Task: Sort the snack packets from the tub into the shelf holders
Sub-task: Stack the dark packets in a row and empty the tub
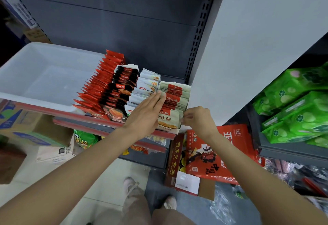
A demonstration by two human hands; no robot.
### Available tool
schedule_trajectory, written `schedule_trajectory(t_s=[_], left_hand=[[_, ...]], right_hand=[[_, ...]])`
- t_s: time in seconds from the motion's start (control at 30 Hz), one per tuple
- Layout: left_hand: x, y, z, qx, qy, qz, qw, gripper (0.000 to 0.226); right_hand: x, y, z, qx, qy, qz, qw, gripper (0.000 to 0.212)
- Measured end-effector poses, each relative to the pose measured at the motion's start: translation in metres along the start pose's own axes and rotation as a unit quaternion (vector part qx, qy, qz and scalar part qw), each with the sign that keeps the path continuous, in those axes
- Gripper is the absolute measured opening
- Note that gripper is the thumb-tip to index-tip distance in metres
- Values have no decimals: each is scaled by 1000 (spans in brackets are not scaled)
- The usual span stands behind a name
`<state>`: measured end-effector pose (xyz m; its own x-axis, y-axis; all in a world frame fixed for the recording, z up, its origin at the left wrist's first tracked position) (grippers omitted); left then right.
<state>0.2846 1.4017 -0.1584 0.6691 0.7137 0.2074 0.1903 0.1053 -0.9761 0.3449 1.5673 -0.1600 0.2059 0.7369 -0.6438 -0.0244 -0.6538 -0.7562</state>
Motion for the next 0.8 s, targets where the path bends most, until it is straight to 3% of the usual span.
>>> schedule_trajectory(t_s=[0.27,0.5,0.67,0.8], left_hand=[[3,3,3,1,12,18,1000,82],[13,-1,7,-4,-8,1,1000,79],[22,-2,15,-16,-18,77,997,83],[26,3,26,11,-27,126,992,89]], right_hand=[[6,10,-3,57,-31,-34,997,14],[12,13,-7,36,-38,9,999,13],[12,23,-4,65,-57,-39,995,10],[19,23,-8,87,-27,54,994,12]])
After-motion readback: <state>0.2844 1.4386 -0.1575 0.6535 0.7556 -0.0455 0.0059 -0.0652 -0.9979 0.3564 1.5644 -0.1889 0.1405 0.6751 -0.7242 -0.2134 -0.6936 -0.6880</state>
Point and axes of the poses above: each hand's wrist, its own z-axis towards the middle knuckle, its own y-axis out of the palm, x = y × z, the point moved 3 cm from there along z, towards the middle knuckle, and after that the axes turned 4 degrees about -y, right-handed, at the moved point
